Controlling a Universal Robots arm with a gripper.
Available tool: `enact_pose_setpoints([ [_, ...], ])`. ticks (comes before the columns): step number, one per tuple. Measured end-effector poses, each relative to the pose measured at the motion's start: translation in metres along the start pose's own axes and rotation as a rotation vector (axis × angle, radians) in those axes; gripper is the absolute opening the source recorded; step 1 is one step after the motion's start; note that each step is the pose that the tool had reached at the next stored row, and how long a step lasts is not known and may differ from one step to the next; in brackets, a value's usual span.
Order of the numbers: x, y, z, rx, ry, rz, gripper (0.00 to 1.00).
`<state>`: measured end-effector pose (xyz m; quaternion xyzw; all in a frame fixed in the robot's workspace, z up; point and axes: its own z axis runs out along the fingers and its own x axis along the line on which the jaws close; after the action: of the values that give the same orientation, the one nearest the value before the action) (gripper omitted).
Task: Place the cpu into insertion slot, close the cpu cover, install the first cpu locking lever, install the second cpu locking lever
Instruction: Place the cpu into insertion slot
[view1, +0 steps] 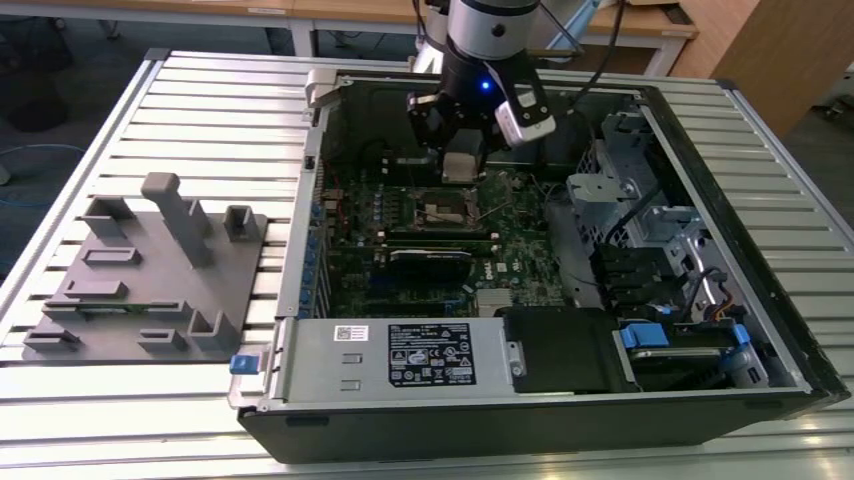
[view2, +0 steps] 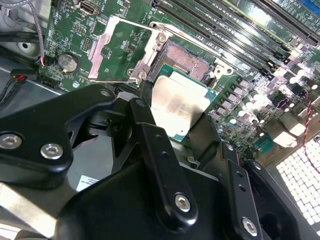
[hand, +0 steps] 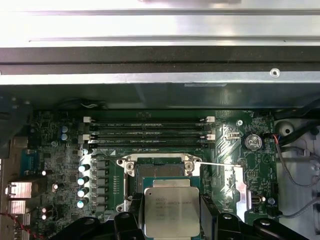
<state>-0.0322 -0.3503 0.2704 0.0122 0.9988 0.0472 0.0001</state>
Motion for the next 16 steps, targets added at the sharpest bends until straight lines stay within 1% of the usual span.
enact_pose_setpoints([
  [5, 0.0000, -0.0002, 0.0016, 0.0002, 0.0001, 0.000, 0.54],
  [16, 0.0002, -0.0002, 0.0025, 0.0001, -0.0005, 0.000, 0.54],
])
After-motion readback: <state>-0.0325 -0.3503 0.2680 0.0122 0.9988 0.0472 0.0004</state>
